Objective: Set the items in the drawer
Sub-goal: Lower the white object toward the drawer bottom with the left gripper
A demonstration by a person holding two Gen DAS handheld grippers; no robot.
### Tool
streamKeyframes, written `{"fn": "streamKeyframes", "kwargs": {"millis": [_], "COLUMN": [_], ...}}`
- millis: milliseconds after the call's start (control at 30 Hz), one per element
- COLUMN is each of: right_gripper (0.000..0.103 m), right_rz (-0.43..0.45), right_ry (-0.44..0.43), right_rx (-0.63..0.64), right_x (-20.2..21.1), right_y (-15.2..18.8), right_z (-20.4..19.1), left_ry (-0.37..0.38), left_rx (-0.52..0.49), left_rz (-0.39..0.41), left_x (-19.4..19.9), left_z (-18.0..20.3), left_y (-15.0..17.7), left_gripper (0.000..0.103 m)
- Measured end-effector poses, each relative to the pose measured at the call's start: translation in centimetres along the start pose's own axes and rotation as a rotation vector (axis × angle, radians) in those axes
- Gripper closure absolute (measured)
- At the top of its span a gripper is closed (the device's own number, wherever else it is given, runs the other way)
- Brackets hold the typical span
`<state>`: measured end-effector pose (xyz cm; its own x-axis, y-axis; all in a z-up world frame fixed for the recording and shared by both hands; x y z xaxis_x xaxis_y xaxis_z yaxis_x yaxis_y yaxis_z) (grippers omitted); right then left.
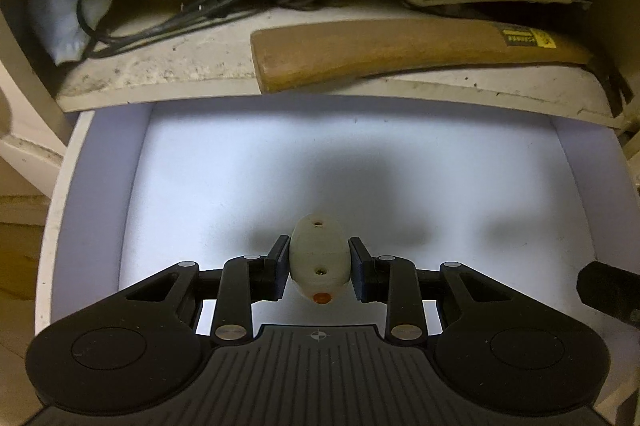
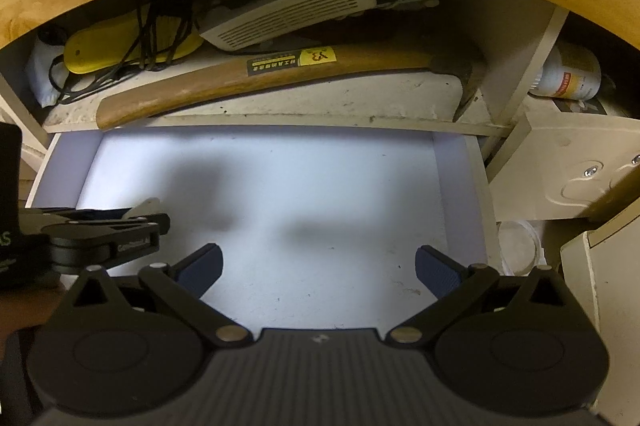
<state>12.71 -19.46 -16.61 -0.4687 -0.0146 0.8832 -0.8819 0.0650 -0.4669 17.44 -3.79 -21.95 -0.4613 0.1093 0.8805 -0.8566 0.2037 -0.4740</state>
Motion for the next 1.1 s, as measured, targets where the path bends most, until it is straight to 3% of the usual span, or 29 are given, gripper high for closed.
{"fn": "streamKeyframes", "kwargs": {"millis": [500, 1100], "right_gripper": [0.000, 0.000], "right_rz": [0.002, -0.019], "right_ry": [0.000, 0.014], "right_rx": [0.022, 0.013], "right_x": [-3.7, -4.2], "right_y": [-0.4, -0.2], "right_z": [0.1, 0.0], "left_ry": [0.007, 0.018], "left_rx": [0.010, 0.009], "left_rz": [-0.022, -0.058], "left_x": [-0.5, -0.7], "left_z": [0.0, -0.2], "left_y": [0.3, 1.1], "left_gripper": [0.074, 0.074]}}
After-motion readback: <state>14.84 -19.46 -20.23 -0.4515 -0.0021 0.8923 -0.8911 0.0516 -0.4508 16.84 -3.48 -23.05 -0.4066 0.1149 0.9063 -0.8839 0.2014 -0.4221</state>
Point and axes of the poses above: each gripper's, at about its wrist camera, not at the fingertips, and x roughly against the way its jaws point, z to its right, y to its underside, the point moved 6 cm from there along -x, roughly the way its jaws point, and after that the axes turned 7 degrees about -x, right-handed, at the moved point
